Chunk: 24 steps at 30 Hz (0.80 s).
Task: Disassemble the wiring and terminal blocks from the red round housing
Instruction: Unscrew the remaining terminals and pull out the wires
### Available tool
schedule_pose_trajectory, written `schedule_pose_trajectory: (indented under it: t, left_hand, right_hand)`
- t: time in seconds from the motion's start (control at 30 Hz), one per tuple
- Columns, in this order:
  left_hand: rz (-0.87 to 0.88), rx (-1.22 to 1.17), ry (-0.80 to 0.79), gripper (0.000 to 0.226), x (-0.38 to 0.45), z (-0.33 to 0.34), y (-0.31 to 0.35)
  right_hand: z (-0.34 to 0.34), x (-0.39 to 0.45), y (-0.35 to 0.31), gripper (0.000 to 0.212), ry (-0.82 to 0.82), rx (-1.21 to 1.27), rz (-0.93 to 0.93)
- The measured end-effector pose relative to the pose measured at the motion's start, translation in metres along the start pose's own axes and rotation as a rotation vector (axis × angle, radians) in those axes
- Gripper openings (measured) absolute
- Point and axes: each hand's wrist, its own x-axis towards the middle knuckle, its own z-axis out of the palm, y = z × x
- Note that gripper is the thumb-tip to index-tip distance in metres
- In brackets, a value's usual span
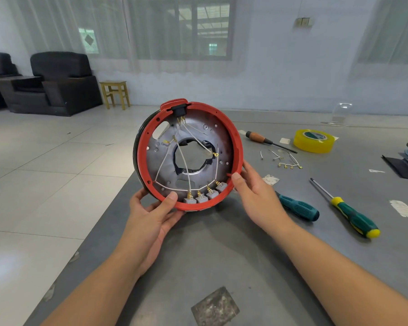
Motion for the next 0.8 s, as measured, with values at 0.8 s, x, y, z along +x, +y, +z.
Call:
schedule_pose_trajectory:
  t: [0.8]
  left_hand:
    - [0.112,0.046,0.061,0.072,0.013,-0.016,0.001]
  right_hand:
    - [-0.076,-0.011,0.046,0.032,0.071,-0.956,0.153]
